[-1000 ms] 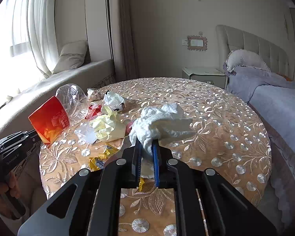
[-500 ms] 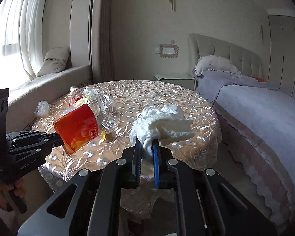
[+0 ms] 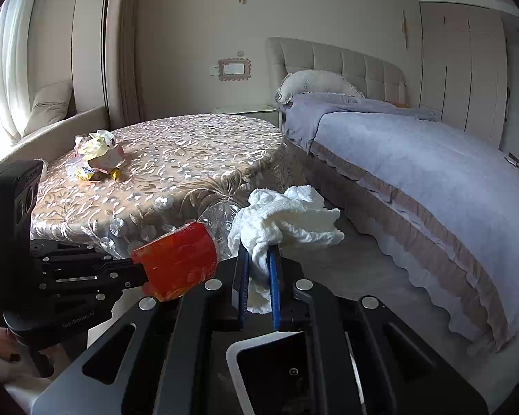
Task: Collect trash
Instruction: 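Carry the box and tissue in both tools over the white bin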
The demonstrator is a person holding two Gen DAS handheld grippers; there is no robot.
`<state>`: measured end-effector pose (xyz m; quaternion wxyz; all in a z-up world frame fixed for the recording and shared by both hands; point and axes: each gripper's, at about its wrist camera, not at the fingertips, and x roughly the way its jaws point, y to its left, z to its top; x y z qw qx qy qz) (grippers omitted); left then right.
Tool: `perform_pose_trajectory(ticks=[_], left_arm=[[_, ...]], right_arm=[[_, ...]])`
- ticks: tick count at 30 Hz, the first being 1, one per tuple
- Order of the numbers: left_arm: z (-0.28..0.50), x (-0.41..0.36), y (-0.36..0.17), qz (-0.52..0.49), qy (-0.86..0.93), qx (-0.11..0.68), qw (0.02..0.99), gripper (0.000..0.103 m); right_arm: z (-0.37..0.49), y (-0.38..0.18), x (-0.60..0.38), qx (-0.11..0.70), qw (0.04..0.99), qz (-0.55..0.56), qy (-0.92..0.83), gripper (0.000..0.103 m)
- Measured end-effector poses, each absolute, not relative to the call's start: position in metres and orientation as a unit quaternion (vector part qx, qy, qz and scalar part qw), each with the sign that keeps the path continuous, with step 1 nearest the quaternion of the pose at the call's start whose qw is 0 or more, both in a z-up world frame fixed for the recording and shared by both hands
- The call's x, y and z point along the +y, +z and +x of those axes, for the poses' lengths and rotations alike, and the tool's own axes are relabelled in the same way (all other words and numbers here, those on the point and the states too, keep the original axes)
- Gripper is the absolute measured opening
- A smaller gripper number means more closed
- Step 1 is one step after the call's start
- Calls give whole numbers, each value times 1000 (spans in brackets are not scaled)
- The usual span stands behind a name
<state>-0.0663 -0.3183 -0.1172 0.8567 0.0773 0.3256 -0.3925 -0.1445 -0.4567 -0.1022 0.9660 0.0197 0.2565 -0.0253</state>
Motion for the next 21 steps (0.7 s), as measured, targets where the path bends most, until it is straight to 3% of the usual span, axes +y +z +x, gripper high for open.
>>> perform_pose_trajectory(ticks=[13,15,16,17,18,21], left_arm=[[-79,-403,-173,156,-434,387,798,3],[-80,-408,-177,158,-438,397,791,24],[-83,-409,-179,165,-431,399,793,70],[-85,-410,-178,172,-417,389,804,90],[-88,-410,-175,177,-405,371,817,98],[-92,-411,-169,195,-404,348,823,98]], right_arm=[[-166,-133,-508,274,957,56,-73,12],[-166,-138,-512,278,956,61,-73,12],[-166,-140,-513,281,955,62,-72,12],[-164,-143,-513,285,954,64,-71,12],[-163,-146,-513,288,953,66,-69,12],[-160,-154,-514,298,950,69,-64,12]])
